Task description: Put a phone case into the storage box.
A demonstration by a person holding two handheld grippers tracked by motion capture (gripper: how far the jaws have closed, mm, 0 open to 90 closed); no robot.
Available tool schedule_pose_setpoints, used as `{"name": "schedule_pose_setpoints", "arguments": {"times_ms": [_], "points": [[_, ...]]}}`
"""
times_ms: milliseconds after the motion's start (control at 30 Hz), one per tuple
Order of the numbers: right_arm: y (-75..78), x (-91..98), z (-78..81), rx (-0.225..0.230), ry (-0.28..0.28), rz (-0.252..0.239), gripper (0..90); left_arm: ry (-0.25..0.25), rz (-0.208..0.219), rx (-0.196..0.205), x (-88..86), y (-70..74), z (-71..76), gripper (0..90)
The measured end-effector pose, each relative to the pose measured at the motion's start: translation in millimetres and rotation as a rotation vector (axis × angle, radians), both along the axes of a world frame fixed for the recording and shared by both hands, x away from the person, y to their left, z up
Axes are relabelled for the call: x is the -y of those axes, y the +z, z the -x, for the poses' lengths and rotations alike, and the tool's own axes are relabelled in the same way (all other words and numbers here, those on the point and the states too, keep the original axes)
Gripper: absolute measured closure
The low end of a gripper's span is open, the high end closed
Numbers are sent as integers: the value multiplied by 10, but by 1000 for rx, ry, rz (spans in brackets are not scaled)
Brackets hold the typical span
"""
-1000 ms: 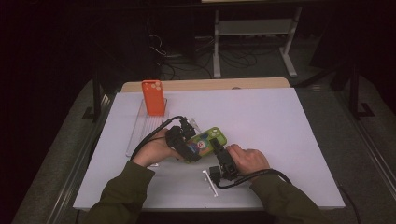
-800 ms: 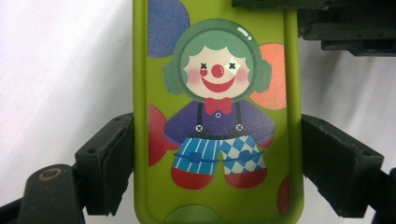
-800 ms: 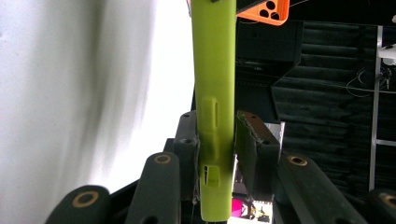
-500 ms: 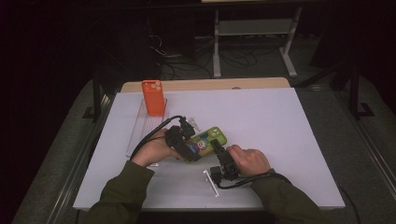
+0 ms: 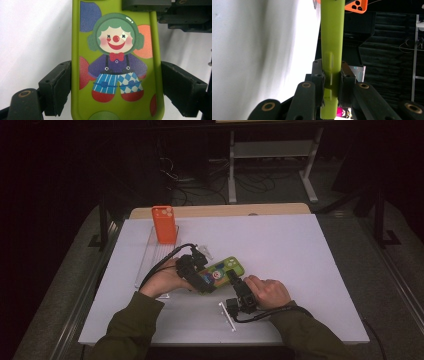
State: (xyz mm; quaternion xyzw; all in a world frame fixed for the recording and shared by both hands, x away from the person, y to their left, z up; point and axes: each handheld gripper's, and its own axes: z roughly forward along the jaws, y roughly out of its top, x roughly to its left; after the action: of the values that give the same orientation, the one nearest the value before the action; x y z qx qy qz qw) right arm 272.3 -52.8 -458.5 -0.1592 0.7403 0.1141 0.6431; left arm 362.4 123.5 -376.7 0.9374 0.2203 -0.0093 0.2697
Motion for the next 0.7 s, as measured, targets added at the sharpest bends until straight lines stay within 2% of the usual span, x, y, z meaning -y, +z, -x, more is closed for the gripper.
{"name": "schedule_pose_setpoints", "arguments": {"times_ms": [100, 367, 433, 467, 600, 700], "points": [[14, 12, 5, 9, 8, -2, 771, -2, 9, 15, -12, 21, 10, 137], [23, 53, 31, 15, 17, -1, 772, -10, 64, 17, -85, 113, 9, 107], [25, 68, 39, 11, 16, -2, 772, -8, 63, 19, -121, 159, -2, 107], [23, 80, 45, 9, 14, -4, 772, 4, 81, 22, -137, 170, -1, 107], [44, 106, 43, -12, 2, -10, 772, 19, 99, 31, -207, 220, -23, 108], [63, 121, 37, -15, -5, -17, 772, 27, 99, 38, -247, 238, -33, 112]]}}
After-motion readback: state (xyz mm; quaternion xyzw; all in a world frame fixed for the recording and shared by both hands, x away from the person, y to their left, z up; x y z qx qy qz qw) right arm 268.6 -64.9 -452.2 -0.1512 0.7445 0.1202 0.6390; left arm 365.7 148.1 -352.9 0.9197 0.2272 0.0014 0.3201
